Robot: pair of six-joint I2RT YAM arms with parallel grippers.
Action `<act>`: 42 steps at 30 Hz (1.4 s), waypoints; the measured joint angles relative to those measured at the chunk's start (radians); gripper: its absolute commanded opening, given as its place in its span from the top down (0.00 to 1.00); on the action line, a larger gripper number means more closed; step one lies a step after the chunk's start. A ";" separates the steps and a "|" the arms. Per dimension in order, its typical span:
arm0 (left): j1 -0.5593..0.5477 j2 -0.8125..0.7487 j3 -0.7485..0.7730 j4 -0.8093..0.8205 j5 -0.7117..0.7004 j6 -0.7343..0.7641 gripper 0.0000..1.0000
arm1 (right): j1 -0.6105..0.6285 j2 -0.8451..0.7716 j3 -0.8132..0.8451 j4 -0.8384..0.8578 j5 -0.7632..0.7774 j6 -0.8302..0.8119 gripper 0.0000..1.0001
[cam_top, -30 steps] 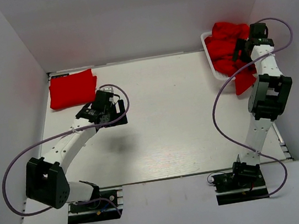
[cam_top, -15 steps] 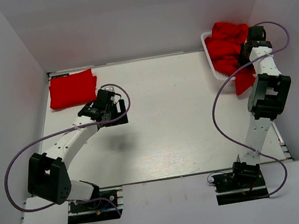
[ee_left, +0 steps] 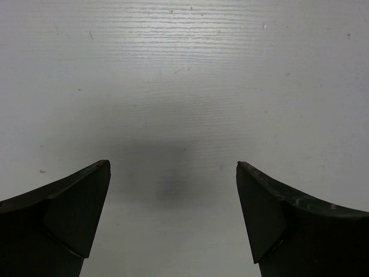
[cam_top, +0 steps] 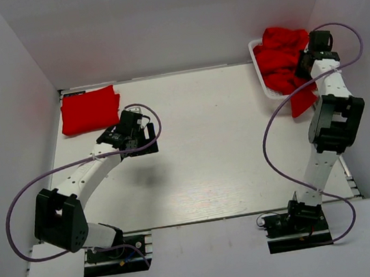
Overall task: Fold and stack the t-shirts
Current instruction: Grab crumpled tshirt from bin with the right arm, then move the tshirt to the center of the board
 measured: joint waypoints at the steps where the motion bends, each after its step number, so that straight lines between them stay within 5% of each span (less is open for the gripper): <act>1: 0.000 0.000 0.000 0.000 0.000 0.000 0.00 | 0.000 -0.014 0.000 0.009 0.000 0.002 1.00; 22: 0.000 -0.013 0.015 -0.007 0.000 0.000 0.00 | 0.000 -0.253 0.331 0.089 -0.047 -0.043 1.00; 32: 0.000 -0.026 0.015 -0.004 0.001 0.000 0.00 | 0.010 -0.323 0.484 0.229 -0.273 -0.016 1.00; 42: 0.000 -0.026 0.015 0.005 0.000 0.000 0.00 | 0.061 -0.351 0.554 0.535 -0.586 0.298 1.00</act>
